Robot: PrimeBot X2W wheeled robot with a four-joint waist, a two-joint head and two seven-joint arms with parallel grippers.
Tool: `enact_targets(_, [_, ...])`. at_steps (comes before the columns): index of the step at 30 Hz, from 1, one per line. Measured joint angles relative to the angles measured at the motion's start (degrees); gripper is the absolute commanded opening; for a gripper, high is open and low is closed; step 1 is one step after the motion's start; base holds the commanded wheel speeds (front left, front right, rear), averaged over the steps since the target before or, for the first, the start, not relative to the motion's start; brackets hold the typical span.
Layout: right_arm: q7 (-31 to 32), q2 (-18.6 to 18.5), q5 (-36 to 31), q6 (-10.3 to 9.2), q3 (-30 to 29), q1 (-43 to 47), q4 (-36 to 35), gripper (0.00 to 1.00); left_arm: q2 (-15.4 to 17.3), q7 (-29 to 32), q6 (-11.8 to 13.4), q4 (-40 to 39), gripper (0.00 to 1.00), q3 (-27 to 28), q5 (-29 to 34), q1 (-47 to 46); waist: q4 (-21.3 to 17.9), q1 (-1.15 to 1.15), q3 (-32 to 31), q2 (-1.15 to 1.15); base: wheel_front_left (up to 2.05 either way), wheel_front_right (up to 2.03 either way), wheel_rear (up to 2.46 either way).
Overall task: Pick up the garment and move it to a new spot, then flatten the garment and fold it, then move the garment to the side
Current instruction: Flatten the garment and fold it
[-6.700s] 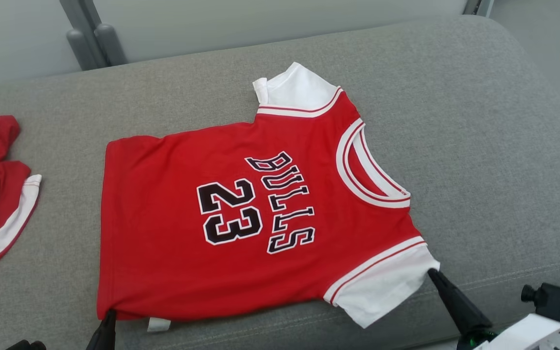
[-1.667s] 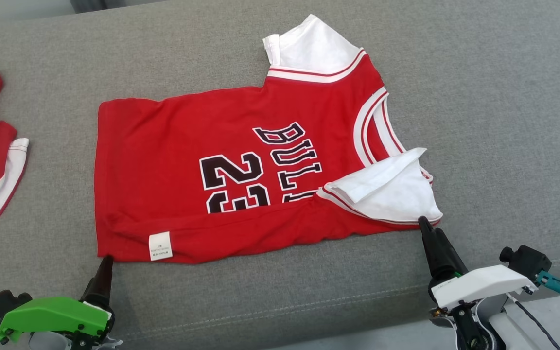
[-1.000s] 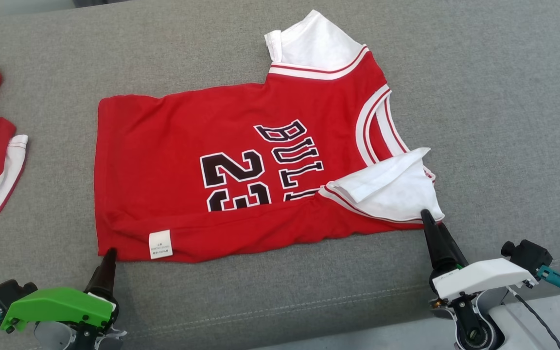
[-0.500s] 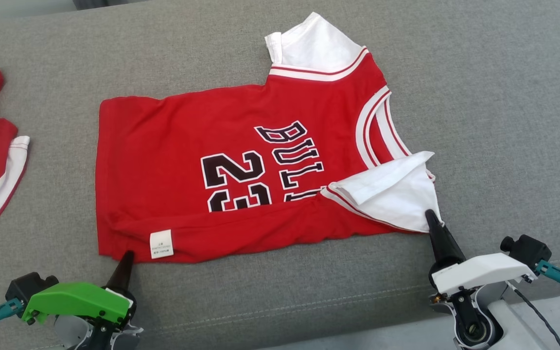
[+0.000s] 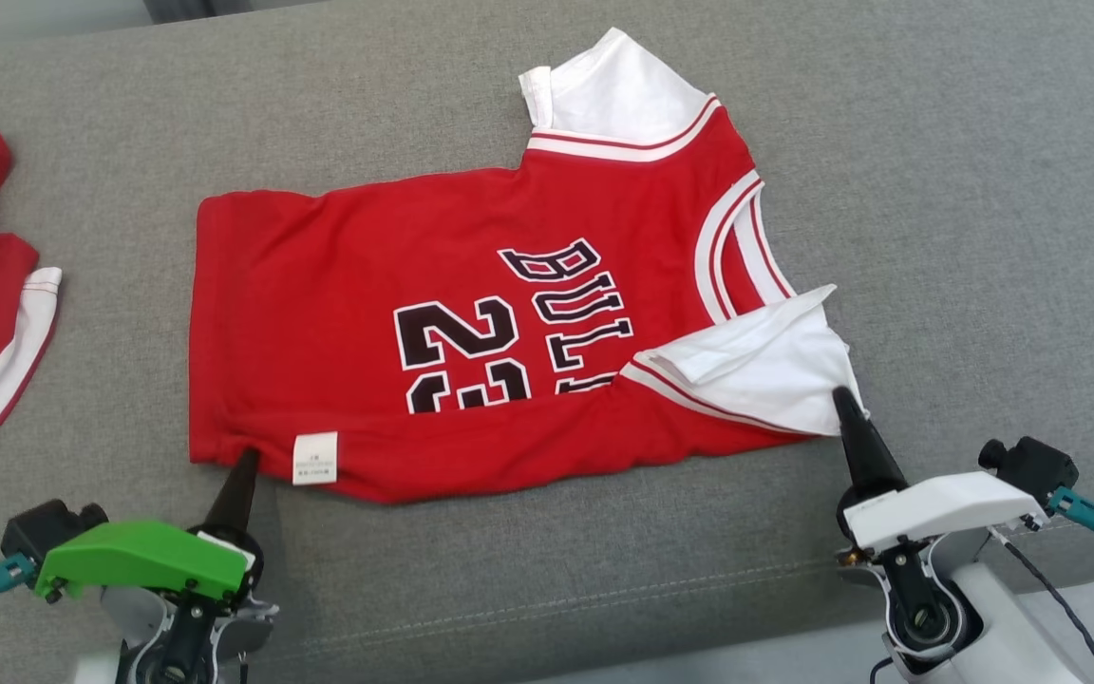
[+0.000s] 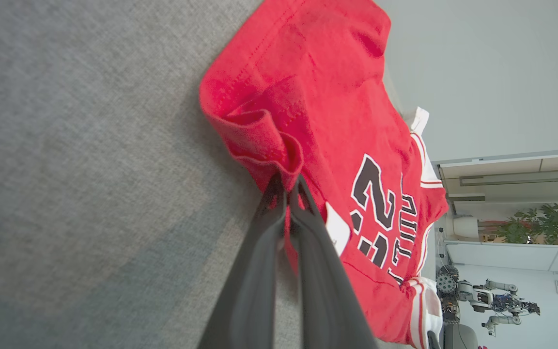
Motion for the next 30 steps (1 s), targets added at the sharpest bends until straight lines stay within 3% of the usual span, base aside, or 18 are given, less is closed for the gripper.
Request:
enact_targets(7, [1.62, -0.31, 3.2, 0.01, -1.32, -3.98, -3.45, 0.0, -0.09, -0.3, -0.89, -4.77, 0.0, 1.02, -1.48, -3.18, 0.06, 0.0, -0.65, 0.0, 0.0, 0.0, 0.0])
enact_targets(14, [4.17, -2.85, 5.31, -0.05, -3.57, -7.71, -4.39, 0.0, 1.26, 0.35, -0.43, -6.88, 0.0, 1.09, -1.36, -5.47, 0.23, 0.0, -2.6, 0.0, 0.0, 0.0, 0.0])
enact_targets(30, [5.88, -3.12, 6.9, -1.18, -3.61, 0.0, -4.47, 0.0, 0.07, -0.85, 1.1, -6.25, 0.0, 2.82, -3.04, 1.87, 0.42, 0.0, -3.03, 0.0, 0.0, 0.0, 0.0])
